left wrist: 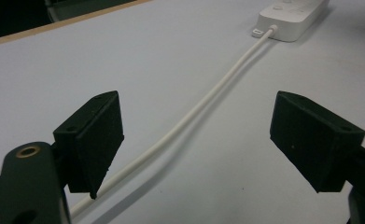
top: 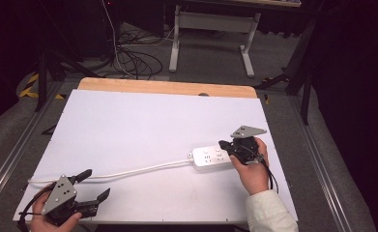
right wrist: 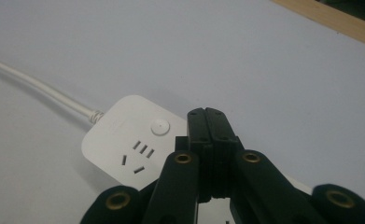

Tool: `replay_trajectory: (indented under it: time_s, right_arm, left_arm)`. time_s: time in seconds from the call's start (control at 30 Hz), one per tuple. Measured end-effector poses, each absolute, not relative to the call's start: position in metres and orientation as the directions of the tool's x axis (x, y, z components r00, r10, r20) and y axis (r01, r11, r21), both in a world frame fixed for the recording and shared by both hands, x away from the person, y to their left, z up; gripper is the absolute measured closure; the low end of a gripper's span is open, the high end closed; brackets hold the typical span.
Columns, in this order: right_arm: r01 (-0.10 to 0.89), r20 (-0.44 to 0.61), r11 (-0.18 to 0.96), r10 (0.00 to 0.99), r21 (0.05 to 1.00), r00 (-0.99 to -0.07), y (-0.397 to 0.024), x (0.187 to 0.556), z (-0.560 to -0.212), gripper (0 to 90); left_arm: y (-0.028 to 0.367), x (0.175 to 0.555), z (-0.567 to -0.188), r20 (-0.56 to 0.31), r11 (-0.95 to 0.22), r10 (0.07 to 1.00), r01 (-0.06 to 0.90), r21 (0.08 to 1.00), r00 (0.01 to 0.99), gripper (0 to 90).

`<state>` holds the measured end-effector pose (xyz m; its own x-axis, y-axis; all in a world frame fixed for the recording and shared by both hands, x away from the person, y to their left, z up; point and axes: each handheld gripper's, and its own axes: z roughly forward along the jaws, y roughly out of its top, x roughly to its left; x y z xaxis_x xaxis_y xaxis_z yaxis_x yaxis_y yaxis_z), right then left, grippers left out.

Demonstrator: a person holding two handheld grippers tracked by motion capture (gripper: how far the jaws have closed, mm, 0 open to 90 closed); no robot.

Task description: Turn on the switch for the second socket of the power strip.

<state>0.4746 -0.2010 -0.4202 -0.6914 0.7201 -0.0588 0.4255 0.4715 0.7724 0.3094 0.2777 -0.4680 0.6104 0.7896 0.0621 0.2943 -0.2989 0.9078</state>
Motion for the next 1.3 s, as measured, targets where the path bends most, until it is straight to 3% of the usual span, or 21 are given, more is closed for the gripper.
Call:
replay_trajectory:
  time_s: [0.43,0.6,0.9,1.2,1.23,1.27,1.3]
  right_arm:
    - [0.397,-0.061,0.457,0.712,0.796,-0.699,-0.203,0.462,-0.407,88.2]
    - [0.379,-0.064,0.447,0.710,0.810,-0.701,-0.205,0.456,-0.403,75.1]
    - [0.368,-0.036,0.380,0.736,0.848,-0.676,-0.216,0.443,-0.398,41.9]
    - [0.354,0.014,0.321,0.723,0.879,-0.691,-0.225,0.423,-0.391,36.9]
    - [0.370,0.034,0.310,0.726,0.876,-0.687,-0.227,0.421,-0.393,34.6]
    - [0.472,0.146,0.238,0.752,0.849,-0.642,-0.231,0.416,-0.397,30.4]
    - [0.486,0.162,0.229,0.754,0.843,-0.636,-0.233,0.415,-0.398,29.3]
  left_arm:
    - [0.278,0.310,-0.468,0.061,-0.299,0.788,0.293,0.908,0.613,17.8]
    - [0.277,0.311,-0.468,0.061,-0.299,0.787,0.293,0.908,0.614,17.9]
    - [0.278,0.310,-0.467,0.059,-0.296,0.789,0.294,0.909,0.611,17.8]
    - [0.278,0.310,-0.467,0.060,-0.297,0.789,0.294,0.909,0.611,17.8]
    - [0.278,0.310,-0.467,0.060,-0.295,0.790,0.293,0.910,0.610,17.8]
    - [0.278,0.310,-0.467,0.060,-0.295,0.790,0.293,0.910,0.610,17.8]
    - [0.278,0.310,-0.467,0.062,-0.296,0.790,0.290,0.910,0.610,17.8]
